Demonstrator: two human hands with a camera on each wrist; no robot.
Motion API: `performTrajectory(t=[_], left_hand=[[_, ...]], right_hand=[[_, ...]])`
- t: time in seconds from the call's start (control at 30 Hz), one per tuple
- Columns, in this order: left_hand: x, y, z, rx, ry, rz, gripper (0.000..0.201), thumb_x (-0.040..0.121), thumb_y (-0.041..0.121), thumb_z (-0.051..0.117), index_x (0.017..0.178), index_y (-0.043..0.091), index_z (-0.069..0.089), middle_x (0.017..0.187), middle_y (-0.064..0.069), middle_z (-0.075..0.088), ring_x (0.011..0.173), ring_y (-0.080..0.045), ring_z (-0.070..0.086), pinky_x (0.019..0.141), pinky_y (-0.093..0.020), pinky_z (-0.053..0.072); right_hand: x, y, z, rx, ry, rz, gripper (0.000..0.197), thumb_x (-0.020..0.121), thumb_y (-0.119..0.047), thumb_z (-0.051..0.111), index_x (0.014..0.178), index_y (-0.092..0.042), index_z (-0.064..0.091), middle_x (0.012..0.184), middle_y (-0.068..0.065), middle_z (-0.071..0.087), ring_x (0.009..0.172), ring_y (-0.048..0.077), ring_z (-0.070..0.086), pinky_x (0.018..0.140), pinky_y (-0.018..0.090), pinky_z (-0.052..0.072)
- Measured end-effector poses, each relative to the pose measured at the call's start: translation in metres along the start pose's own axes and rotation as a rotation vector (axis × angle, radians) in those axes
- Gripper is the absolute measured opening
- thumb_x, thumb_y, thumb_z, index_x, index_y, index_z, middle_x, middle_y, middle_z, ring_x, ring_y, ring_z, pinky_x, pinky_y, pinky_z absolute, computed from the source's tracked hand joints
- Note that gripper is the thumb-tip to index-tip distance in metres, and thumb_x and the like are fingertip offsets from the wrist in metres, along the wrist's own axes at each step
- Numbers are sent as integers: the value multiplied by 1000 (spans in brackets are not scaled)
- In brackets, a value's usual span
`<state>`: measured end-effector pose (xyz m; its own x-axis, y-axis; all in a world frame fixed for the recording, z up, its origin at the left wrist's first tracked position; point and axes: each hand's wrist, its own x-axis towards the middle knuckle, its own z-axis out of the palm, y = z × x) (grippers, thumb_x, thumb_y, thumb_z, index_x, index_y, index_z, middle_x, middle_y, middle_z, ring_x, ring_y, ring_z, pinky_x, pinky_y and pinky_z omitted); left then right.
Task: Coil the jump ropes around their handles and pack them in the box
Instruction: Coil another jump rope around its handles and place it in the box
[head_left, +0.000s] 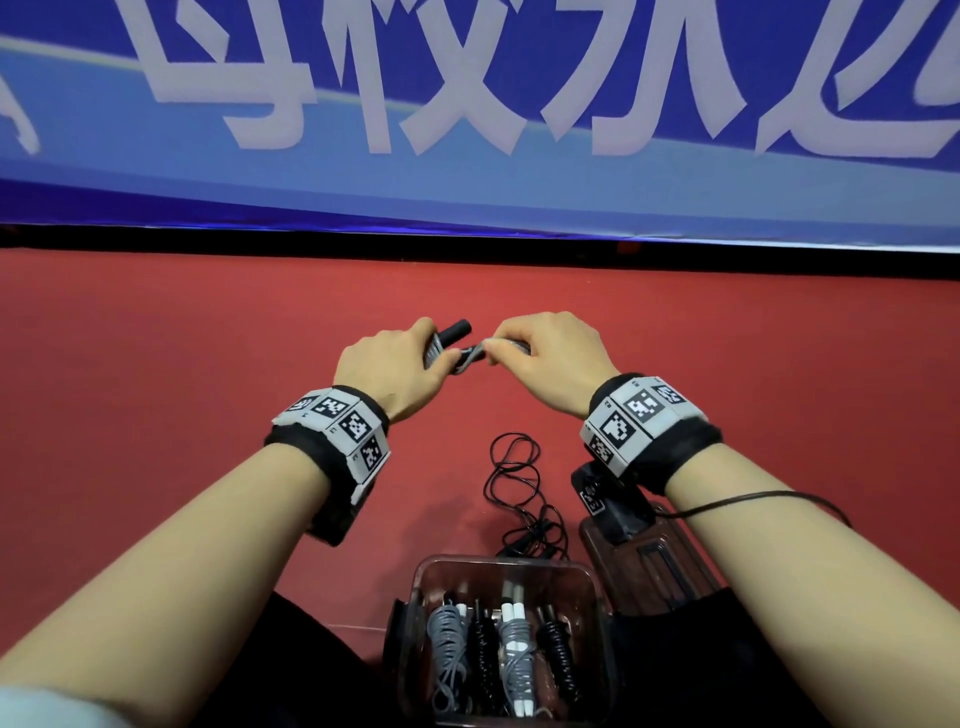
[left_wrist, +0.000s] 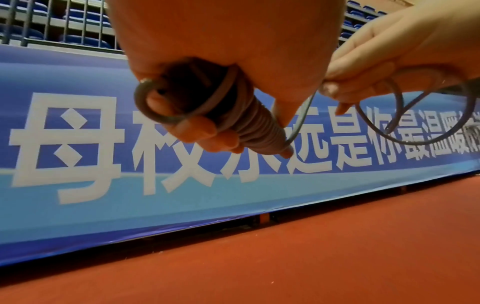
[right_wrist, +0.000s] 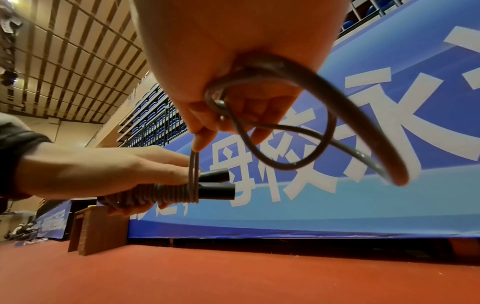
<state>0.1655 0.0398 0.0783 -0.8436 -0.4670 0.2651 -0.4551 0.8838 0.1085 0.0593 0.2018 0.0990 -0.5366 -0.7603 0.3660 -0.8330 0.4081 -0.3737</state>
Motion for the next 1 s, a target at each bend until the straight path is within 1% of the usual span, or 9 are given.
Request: performTrajectory(t=[0.1,0.2,0.3,0.47,0.57,0.7,0.83,0.93,1.0], left_hand=[[-5,4,-2,-28,-74,161,35,98,58,30,99,27,48,81,-3,61,81,-35,60,64,-35,37],[-11,9,-5,-119,-196,268,56,86,77,14,85,34,50,68,3,58,69,-27,55,61,-35,37],[-12,11,-5,-66,-198,307,76,71,92,20,97,33,60,64,3,59,62,-17,57,55,-31,40],[-15,16,-9,-117,-224,301,51,85,73,45,83,25,63,59,3,54,57,-14,51,51,-29,33],[-17,18,-11,-346,-303,323,39,90,63,51,79,29,66,55,6,51,50,-11,44,51,-28,32],[-16,16,-12,-759,-383,252,23,94,44,58,87,28,73,51,10,47,43,-13,38,42,-21,32],[-13,12,-12,-861,-380,192,24,96,39,57,87,24,73,54,0,47,41,-19,39,37,-21,32],[-11,6,-11,-929,-307,128,25,96,39,58,79,28,73,58,-6,49,43,-20,42,38,-22,33],[-10,3,-10,-957,-266,86,26,96,39,57,77,32,73,58,-4,51,45,-20,43,40,-23,33]], right_hand=[[0,7,-3,10,15,5,27,96,-43,50,84,-29,69,59,-12,52,69,14,51,63,29,32],[-1,9,-6,73,-34,-24,25,94,-41,54,79,-30,69,71,-9,65,72,14,56,64,31,38],[-3,11,-6,118,-59,-30,23,92,-40,59,77,-29,71,68,-10,64,65,10,54,62,30,37],[-7,11,-14,186,-36,-14,21,85,-44,68,75,-27,75,56,-10,61,52,5,52,54,21,36],[-9,13,-21,269,-24,30,24,81,-43,74,74,-21,76,59,-5,65,47,-1,53,44,12,36],[-8,28,-18,301,-27,157,32,82,-51,70,69,-21,72,48,-16,57,48,0,49,53,15,32],[-9,48,-7,362,-140,283,30,83,-49,69,78,-20,73,63,-12,59,60,3,51,59,19,38],[-8,59,-2,423,-191,347,18,81,-35,75,80,-18,71,77,-5,66,74,9,57,73,29,43],[-8,61,-1,511,-253,382,12,82,-20,75,87,-12,69,85,3,68,76,12,60,73,27,46]])
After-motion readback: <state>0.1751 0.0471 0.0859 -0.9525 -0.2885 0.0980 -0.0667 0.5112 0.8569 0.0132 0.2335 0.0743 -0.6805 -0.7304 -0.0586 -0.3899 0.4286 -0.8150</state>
